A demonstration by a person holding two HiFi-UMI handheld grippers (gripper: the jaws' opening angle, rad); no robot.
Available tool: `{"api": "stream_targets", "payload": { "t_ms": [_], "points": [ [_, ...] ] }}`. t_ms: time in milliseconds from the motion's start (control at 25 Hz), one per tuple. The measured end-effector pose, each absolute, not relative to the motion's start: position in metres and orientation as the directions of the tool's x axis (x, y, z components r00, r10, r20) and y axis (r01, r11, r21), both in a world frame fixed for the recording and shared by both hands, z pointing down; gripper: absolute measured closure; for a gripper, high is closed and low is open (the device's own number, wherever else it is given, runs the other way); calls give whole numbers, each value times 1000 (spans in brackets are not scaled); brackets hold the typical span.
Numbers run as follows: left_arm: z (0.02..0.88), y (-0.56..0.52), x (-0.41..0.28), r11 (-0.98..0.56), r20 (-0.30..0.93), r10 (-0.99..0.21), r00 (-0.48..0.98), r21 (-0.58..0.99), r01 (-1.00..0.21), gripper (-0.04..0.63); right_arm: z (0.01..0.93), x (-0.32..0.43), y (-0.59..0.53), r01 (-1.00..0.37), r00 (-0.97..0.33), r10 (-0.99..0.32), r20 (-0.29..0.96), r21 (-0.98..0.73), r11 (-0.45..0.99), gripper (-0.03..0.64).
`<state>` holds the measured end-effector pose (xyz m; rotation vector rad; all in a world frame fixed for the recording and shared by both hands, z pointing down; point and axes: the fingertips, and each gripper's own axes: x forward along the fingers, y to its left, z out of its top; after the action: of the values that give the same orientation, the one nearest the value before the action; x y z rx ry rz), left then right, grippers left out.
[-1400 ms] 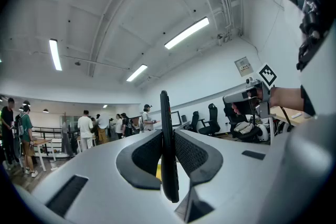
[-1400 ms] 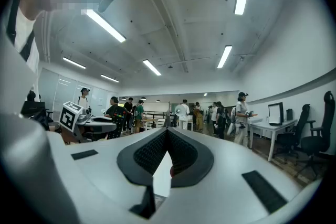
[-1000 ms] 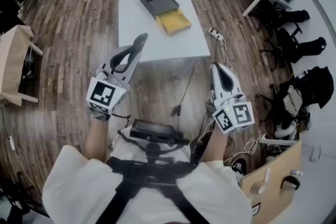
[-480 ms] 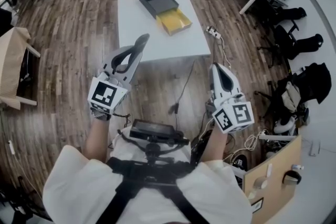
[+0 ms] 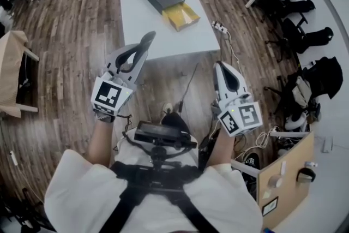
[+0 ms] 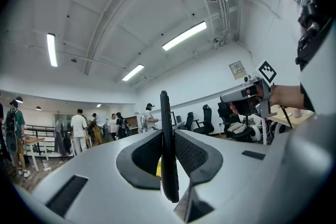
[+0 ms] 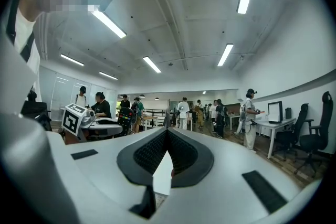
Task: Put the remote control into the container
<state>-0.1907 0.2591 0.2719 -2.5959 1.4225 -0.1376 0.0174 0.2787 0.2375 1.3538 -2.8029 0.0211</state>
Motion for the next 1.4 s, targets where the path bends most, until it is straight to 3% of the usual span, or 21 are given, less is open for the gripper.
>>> {"api": "stream_targets", "payload": {
  "t_ms": [640, 1400],
  "points": [
    [280, 158, -183, -517, 25, -851, 524, -202, -832, 515, 246, 20, 176, -761, -648, -761, 15, 19, 648, 614],
    [272, 17, -119, -535, 59, -843, 534, -193, -823, 515, 247, 72, 30, -752, -659, -750, 51, -14, 659, 614]
  ]
}}
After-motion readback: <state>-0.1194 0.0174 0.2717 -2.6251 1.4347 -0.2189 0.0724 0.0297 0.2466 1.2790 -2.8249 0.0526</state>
